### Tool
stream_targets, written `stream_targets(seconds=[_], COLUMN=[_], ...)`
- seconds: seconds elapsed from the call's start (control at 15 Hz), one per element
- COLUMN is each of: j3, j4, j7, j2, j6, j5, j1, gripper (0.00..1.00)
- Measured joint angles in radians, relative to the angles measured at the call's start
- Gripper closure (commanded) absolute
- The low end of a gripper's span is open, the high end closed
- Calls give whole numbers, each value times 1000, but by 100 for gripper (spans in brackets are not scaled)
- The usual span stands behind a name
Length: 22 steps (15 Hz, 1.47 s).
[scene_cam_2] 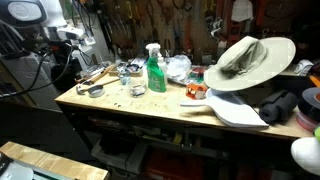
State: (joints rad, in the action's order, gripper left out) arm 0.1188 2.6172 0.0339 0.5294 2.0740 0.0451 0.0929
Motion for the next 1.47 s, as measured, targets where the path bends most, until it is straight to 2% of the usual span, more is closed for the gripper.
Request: stream_targets(seconds=[0.6,0.73,1.0,1.2,1.47], j3=[1,23,115,205,361], j4=[0,3,18,45,69], j7=[-1,-24,-104,-229,-434], j2=[-2,-13,-49,-55,-64], j6=[3,2,3,41,117], j5=[-2,-3,-10,-12,12], j1=[7,26,99,154,207], gripper=[0,0,0,0,0])
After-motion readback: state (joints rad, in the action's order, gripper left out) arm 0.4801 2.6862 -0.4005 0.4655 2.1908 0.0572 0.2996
